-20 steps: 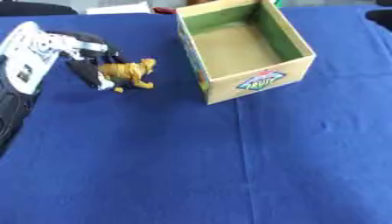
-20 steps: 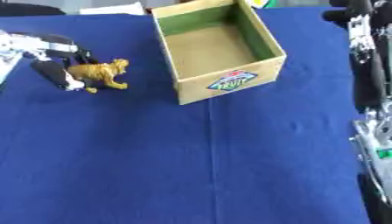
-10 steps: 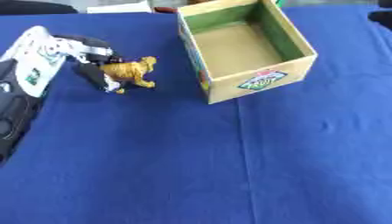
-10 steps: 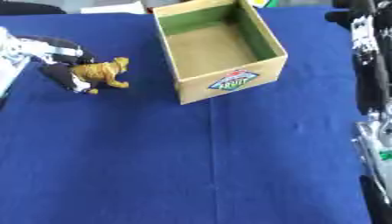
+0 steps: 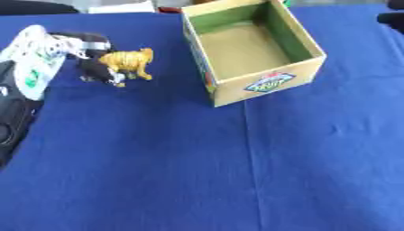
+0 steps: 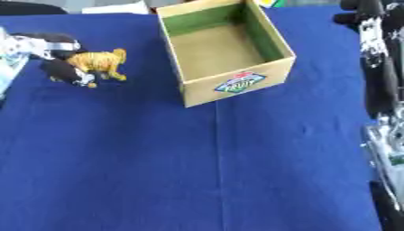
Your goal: Pick up objects on the table and place them in the box.
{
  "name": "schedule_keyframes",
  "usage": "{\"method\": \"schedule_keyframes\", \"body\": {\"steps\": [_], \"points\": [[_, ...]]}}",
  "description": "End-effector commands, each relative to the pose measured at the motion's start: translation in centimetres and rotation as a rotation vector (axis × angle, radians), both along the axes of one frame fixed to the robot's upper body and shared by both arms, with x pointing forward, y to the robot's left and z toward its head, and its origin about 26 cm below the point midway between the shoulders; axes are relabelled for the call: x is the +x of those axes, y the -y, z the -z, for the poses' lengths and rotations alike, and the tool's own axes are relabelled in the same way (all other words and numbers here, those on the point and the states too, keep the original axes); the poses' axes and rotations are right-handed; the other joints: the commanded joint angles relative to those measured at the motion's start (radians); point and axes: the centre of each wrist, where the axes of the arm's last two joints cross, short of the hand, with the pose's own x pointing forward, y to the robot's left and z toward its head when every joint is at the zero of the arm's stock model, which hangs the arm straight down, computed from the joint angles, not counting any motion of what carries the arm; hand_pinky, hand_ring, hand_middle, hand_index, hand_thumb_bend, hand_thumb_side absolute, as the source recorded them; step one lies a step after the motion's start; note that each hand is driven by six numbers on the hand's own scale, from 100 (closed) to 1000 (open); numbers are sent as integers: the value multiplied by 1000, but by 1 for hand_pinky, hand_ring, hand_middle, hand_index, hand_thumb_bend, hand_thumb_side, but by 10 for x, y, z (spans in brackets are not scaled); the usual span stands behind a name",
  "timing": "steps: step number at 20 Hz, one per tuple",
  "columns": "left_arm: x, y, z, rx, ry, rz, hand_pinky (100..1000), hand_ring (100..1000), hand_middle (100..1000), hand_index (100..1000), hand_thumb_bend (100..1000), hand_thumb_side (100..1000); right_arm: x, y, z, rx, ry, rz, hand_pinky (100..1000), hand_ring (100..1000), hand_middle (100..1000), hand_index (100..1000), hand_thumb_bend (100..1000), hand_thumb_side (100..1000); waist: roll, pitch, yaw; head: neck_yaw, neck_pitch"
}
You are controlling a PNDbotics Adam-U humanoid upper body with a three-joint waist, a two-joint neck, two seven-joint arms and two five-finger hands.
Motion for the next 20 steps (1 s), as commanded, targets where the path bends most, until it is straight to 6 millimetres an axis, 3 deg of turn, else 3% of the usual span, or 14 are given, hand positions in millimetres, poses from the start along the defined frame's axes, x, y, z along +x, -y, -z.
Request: {"method": "schedule_keyframes", "body": {"steps": [1, 3, 11, 17, 20], "points": [[-6, -4, -25, -34, 119, -3, 335, 484, 435, 542, 100, 532, -3, 2, -9, -3, 37, 0, 868, 728, 714, 864, 100, 809, -3, -23, -1, -7, 5], [-9, -2, -31, -54, 166, 8, 331, 480, 430, 538, 100, 529, -3, 2, -9, -3, 38, 0, 867, 728, 714, 864, 100, 810, -4, -23, -2, -9, 4], [-33, 19, -89, -121, 457, 57, 318, 468, 406, 517, 100, 448, -2, -1, -14, -7, 51, -16, 866, 729, 714, 862, 100, 818, -4, -36, -27, -17, -5], [-46, 53, -112, -69, 704, 71, 307, 473, 409, 518, 100, 380, -1, -5, -16, -6, 58, -33, 865, 730, 715, 861, 100, 822, -8, -34, -57, 2, -22], [-53, 79, -117, -37, 826, 116, 303, 462, 410, 517, 100, 372, 1, -12, -22, 0, 77, -70, 865, 730, 715, 861, 100, 821, -12, -24, -93, 46, -38]]}}
